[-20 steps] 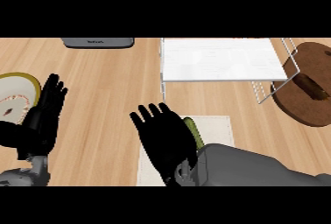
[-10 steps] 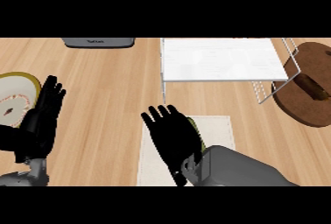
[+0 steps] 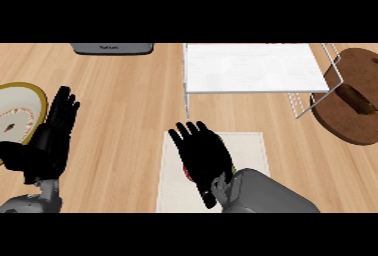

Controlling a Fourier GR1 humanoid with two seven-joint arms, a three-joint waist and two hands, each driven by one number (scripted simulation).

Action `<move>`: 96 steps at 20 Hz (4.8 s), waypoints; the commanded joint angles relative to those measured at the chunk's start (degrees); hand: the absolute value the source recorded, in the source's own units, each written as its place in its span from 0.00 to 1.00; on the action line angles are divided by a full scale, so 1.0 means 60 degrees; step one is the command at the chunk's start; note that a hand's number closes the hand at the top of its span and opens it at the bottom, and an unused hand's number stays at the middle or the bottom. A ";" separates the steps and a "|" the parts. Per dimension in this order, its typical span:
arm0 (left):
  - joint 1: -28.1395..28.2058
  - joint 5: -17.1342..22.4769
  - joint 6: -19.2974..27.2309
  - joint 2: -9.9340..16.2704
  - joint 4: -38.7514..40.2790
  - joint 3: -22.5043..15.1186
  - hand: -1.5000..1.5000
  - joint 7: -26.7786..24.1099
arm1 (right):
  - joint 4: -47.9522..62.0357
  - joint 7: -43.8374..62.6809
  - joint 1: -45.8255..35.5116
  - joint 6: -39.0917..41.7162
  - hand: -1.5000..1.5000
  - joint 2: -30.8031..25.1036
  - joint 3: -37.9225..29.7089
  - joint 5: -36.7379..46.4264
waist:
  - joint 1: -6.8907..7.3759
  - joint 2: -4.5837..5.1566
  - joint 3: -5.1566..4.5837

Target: Pick the can from the placemat and place it in the tiered shelf

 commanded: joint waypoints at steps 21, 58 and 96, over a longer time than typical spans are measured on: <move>-0.0181 -0.0820 -0.0578 -0.0752 0.0088 0.0507 0.50 0.0176 | 0.2406 -0.3882 0.0920 -0.0721 1.00 0.0794 -0.0558 0.3571 | -0.0005 0.0009 0.0000; 0.0388 -0.0969 -0.0804 -0.0889 -0.0489 0.0720 0.50 0.0289 | -0.5432 0.4936 0.0221 -0.1611 1.00 0.1422 -0.4274 0.4211 | -0.0058 -0.0050 -0.0004; -0.0585 -0.1220 -0.1285 -0.1096 -0.0180 0.1261 0.50 0.0925 | 0.4743 -0.2215 -0.2326 -0.7745 0.00 0.1272 -0.9314 0.2384 | 0.0036 0.0017 0.0000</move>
